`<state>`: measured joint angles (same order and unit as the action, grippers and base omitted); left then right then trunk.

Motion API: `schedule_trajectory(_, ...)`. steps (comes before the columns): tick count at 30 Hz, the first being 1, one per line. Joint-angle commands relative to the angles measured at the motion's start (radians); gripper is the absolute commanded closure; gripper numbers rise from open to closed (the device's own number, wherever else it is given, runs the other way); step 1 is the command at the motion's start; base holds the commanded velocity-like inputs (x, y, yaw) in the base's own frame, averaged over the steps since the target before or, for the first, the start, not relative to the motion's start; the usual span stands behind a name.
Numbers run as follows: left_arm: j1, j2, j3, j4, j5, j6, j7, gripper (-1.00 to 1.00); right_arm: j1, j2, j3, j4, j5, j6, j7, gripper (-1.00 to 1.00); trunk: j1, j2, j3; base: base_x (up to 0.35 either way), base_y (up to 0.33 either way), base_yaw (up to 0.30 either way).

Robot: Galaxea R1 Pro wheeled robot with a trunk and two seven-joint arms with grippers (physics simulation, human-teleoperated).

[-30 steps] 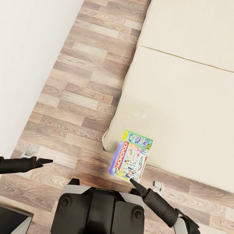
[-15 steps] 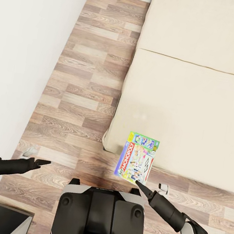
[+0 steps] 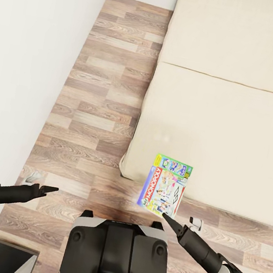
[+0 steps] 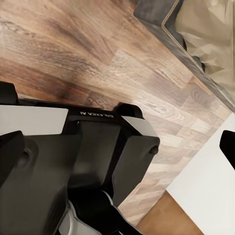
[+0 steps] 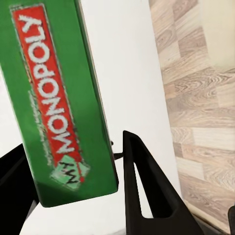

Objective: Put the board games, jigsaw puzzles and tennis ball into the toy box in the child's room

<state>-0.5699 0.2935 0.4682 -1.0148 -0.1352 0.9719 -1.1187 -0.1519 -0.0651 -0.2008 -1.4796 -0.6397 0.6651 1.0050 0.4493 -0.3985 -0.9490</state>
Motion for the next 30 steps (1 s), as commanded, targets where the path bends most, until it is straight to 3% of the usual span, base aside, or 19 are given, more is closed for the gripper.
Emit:
schedule_trajectory(1, -0.001, 0.001, 0.003, -0.001, -0.011, 0.007, -0.010, -1.00, 0.000, 0.000, 0.000, 0.000, -0.003, 0.002, 0.002, 1.00, 0.001, -0.001, 0.001, 0.000, 0.000, 0.000)
schedule_trajectory(30, -0.001, 0.053, 0.010, -0.001, -0.002, 0.013, -0.012, -1.00, 0.009, 0.002, -0.006, -0.004, 0.004, -0.010, 0.006, 1.00, 0.001, -0.001, 0.049, 0.000, 0.000, 0.000)
